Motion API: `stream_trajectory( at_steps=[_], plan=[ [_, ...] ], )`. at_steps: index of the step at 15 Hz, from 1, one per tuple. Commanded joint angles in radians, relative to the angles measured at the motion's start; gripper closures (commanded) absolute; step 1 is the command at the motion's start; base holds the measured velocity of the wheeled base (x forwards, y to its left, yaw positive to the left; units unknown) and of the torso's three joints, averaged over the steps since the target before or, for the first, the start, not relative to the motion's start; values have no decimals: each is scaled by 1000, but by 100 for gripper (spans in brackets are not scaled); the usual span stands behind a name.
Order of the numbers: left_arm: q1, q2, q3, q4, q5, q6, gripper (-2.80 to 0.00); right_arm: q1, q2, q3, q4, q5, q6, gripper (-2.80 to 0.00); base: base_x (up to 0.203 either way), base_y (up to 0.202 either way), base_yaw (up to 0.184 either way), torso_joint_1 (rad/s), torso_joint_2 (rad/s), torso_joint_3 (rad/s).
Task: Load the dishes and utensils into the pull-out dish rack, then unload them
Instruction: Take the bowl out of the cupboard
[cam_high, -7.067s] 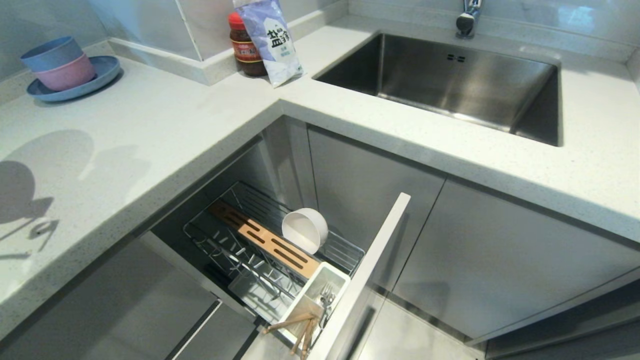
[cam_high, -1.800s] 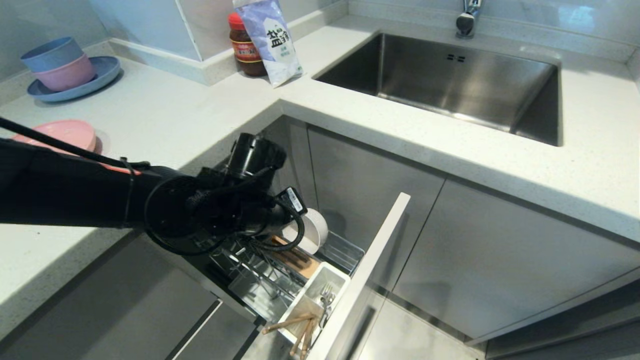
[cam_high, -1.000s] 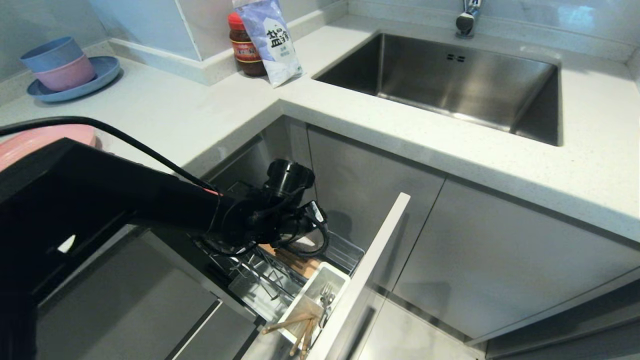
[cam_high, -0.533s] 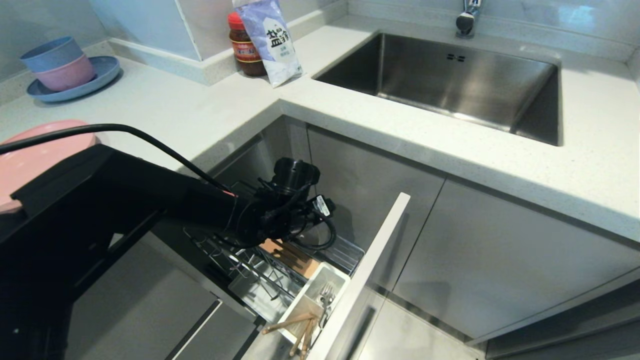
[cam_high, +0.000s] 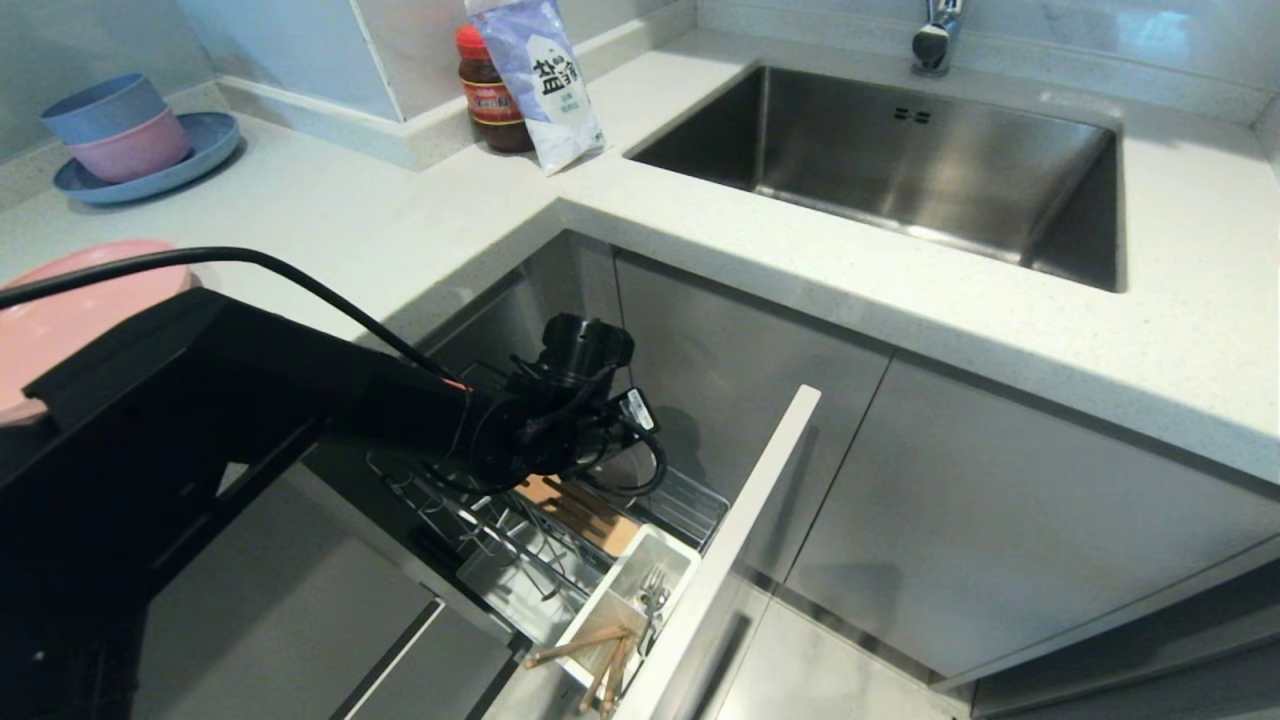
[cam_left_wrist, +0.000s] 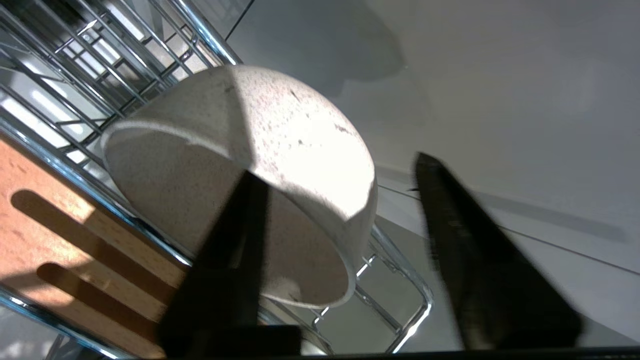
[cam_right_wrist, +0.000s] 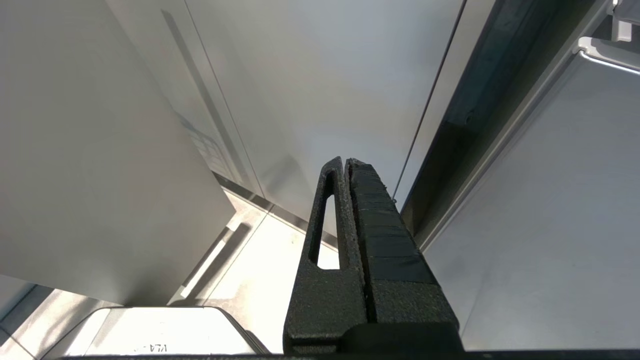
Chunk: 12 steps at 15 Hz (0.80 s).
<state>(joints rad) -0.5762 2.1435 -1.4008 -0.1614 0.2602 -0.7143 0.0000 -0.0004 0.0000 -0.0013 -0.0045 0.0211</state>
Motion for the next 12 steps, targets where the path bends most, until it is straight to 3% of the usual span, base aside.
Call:
stream_trajectory(
  at_steps=[1, 12],
  plan=[
    [-1, -11, 2, 2, 2, -5, 0, 0, -3, 2, 0, 0, 0, 0, 0, 0, 0, 0, 0, 0],
    [-16, -81, 15, 3, 1, -15, 0, 0, -3, 2, 0, 0, 0, 0, 0, 0, 0, 0, 0, 0]
  ],
)
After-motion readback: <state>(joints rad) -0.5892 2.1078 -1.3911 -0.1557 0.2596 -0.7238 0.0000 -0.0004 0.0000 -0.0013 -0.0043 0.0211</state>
